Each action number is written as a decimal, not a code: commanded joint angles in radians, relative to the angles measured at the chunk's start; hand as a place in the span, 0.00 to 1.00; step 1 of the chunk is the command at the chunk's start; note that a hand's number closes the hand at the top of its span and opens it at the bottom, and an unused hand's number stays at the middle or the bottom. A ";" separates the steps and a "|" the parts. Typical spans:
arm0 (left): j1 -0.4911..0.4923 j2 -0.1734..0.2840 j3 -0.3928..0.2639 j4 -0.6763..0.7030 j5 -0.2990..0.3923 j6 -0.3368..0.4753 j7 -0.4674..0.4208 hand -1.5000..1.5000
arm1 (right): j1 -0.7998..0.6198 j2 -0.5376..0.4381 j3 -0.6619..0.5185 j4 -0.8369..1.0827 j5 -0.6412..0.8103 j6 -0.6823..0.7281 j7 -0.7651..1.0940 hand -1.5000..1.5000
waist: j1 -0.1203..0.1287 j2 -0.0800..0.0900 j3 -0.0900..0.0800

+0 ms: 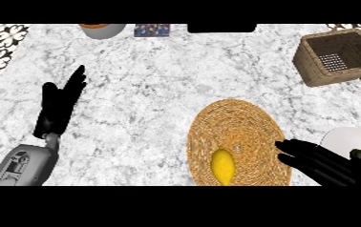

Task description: Pick the lemon from the placemat and place it in the basket

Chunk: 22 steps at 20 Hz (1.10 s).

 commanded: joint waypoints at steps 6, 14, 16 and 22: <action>0.012 -0.078 -0.008 -0.053 -0.096 0.015 0.049 0.50 | -0.028 0.174 -0.038 -0.013 0.036 0.062 0.135 0.00 | 0.017 0.002 0.002; -0.014 -0.112 0.053 0.035 -0.108 -0.040 -0.002 0.50 | -0.005 0.341 0.035 0.059 0.288 0.030 0.065 0.00 | 0.016 0.003 0.002; -0.023 -0.106 0.077 0.079 -0.120 -0.065 -0.052 0.50 | 0.051 0.339 -0.006 0.120 0.315 0.039 -0.060 0.00 | 0.011 0.003 0.002; -0.008 -0.091 0.105 -0.034 -0.135 -0.089 0.059 0.50 | -0.013 0.422 0.041 0.258 0.391 0.052 -0.110 0.00 | 0.018 0.003 0.002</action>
